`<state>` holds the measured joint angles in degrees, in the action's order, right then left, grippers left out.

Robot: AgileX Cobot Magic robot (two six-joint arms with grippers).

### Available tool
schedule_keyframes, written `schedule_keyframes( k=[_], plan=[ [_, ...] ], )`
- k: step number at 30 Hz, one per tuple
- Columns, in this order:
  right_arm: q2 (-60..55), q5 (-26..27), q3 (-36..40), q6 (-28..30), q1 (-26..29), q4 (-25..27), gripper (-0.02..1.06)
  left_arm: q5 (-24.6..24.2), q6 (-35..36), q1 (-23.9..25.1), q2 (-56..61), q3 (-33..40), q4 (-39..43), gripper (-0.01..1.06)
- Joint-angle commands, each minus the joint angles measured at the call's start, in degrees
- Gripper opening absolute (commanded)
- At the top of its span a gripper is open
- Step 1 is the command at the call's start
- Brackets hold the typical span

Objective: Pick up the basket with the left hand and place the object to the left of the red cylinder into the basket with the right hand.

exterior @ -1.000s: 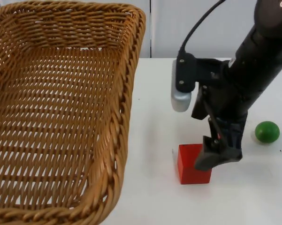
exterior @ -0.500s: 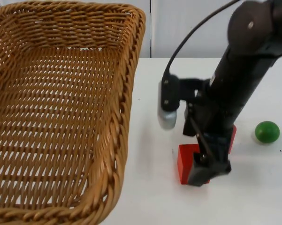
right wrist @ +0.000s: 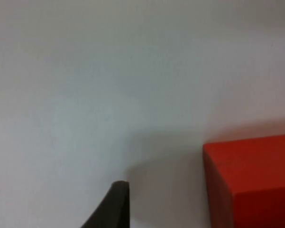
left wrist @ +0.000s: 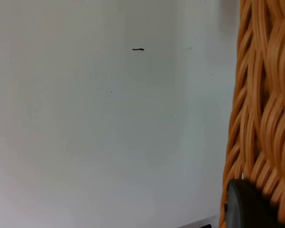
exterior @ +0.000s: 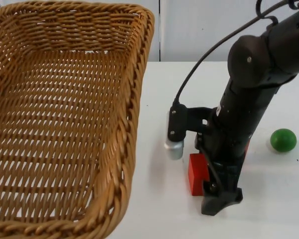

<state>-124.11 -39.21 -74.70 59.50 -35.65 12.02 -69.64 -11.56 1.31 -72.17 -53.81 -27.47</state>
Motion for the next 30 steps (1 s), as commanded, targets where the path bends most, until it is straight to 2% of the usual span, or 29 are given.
schedule_keyframes(
  k=[1,4,6,8,9,13,15,20,21,28,30],
  plan=[
    [0.26,0.0,-0.42,-0.2,-0.39,-0.21,1.05,-0.32,0.06,-0.1,0.69,-0.07,-1.95,0.0],
    [0.26,0.26,-0.42,-0.2,-0.39,-0.09,1.03,-0.32,0.06,-0.1,0.69,-0.07,-1.95,0.0],
    [0.26,0.57,-0.42,-0.35,-0.39,-0.09,0.95,-0.32,0.06,-0.1,0.69,-0.07,-1.95,0.0],
    [0.26,0.95,-0.42,-0.66,-0.39,-0.09,0.93,-0.32,0.06,-0.1,0.69,-0.07,-1.95,0.0],
    [0.26,1.5,-0.42,-1.52,-0.39,-0.09,0.85,-0.32,0.06,-0.1,0.69,-0.07,-1.95,0.0],
    [0.26,1.95,-0.42,-1.64,-0.39,-0.09,0.7,-0.32,0.06,-0.1,0.69,-0.07,-1.95,0.0],
    [0.26,1.95,-0.42,-1.64,-0.39,0.02,0.67,-0.32,0.06,-0.1,0.69,-0.07,-1.95,0.0],
    [0.26,2.21,-0.42,-1.64,-0.39,0.03,0.42,-0.32,0.06,-0.1,0.69,-0.07,-1.95,0.0],
    [0.26,2.21,-0.42,-1.64,-0.39,0.03,0.42,-0.32,0.06,-0.1,0.69,-0.07,-1.95,0.0],
    [1.36,0.98,-0.42,-1.64,-0.39,-0.44,0.09,-0.32,0.06,-0.1,0.69,-0.07,-1.95,0.0],
    [1.78,0.98,-0.42,-1.64,-0.39,-0.44,0.06,-0.32,0.06,-0.1,0.69,-0.07,-1.95,0.0]
  ],
)
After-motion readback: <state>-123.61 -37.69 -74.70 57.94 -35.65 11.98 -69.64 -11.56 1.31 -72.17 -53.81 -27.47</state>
